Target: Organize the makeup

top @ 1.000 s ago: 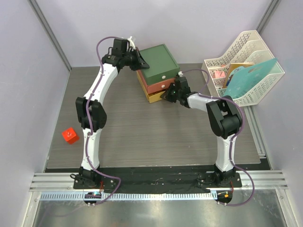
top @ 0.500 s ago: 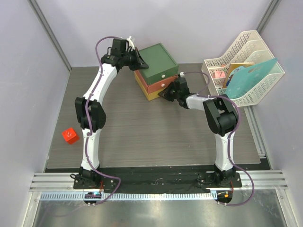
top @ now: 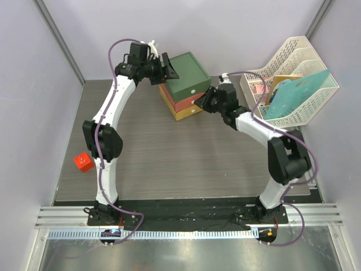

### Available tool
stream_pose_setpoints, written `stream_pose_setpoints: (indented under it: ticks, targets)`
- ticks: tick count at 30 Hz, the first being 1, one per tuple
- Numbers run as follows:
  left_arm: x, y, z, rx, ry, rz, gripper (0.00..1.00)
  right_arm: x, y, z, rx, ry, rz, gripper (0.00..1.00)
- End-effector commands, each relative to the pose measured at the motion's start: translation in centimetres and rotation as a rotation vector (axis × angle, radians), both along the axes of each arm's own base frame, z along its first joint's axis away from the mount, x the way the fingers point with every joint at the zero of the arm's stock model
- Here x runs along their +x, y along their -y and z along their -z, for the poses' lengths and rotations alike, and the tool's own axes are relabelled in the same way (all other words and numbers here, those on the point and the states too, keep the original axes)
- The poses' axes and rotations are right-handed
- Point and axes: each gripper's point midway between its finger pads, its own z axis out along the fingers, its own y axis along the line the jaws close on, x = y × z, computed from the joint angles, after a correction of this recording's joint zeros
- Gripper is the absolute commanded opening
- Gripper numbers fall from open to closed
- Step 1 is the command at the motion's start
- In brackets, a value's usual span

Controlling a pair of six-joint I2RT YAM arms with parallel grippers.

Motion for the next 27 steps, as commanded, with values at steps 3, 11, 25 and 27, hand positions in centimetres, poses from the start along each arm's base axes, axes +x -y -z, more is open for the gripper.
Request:
stream_pose_setpoints:
  ticks: [3, 11, 25, 27]
  targets:
    - [-4.3, -3.9, -1.4, 0.106, -0.032, -0.04, 0.81, -3.6, 3.9, -2.6, -0.214, 0.074, 0.004, 0.27]
    - [-9.8, -6.0, 2.8, 0.188, -0.136, -0.03, 0.85, -6.4, 8.0, -0.5, -0.304, 0.048, 0.123, 0.01]
    - [-12.9, -7.7, 5.2, 0.236, -0.222, -0.076, 0.85, 6.1, 13.3, -0.4, -0.695, 0.15, 0.369, 0.01]
    - [-13.0, -7.8, 5.2, 0.236, -0.228, -0.089, 0.85, 8.9, 13.9, -1.7, -0.685, 0.179, 0.391, 0.01]
